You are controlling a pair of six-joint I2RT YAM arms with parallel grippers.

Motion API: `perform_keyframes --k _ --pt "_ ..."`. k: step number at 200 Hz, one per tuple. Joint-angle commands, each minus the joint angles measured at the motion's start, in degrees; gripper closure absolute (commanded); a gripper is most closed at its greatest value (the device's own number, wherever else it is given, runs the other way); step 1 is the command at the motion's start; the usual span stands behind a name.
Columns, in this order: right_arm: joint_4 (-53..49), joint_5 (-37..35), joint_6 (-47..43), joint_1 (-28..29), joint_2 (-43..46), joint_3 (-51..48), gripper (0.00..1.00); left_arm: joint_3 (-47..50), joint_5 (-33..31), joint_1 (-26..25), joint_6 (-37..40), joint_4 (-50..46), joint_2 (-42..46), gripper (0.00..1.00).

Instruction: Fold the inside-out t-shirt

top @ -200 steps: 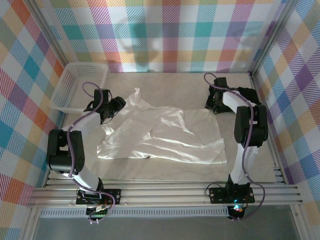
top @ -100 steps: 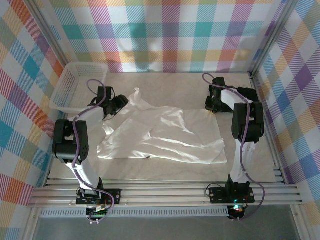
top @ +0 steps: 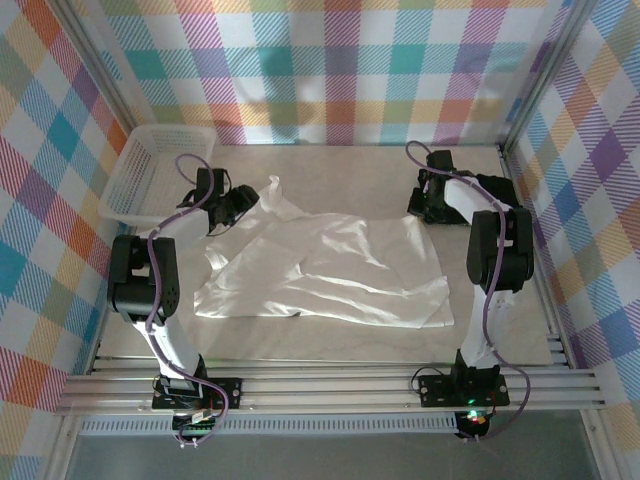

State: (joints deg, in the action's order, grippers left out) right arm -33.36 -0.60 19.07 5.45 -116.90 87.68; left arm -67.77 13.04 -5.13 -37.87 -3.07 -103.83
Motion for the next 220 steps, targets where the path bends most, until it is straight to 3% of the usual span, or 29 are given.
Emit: perform_keyframes --k 1,77,156,184,220 --pt "0.5 0.2 -0.8 0.3 1.7 -0.7 0.97 -3.3 0.9 -0.6 1.4 -1.5 -2.1 0.43" --pt "0.5 -2.3 -1.8 0.3 0.6 -0.4 1.0 -24.5 -4.3 -4.9 9.1 -13.3 -18.4 0.44" --pt "0.8 -1.1 -2.3 0.3 0.8 -0.6 1.0 -55.7 -6.2 -6.2 16.1 -31.9 -38.2 0.45" --pt "0.9 -0.9 -2.4 0.3 0.9 -0.8 1.0 -63.6 -5.6 -6.2 16.8 -35.9 -42.7 0.54" --pt "1.2 -2.1 -3.1 0.3 1.3 -0.8 1.0 -66.9 -5.4 -6.1 17.1 -36.9 -44.1 0.78"
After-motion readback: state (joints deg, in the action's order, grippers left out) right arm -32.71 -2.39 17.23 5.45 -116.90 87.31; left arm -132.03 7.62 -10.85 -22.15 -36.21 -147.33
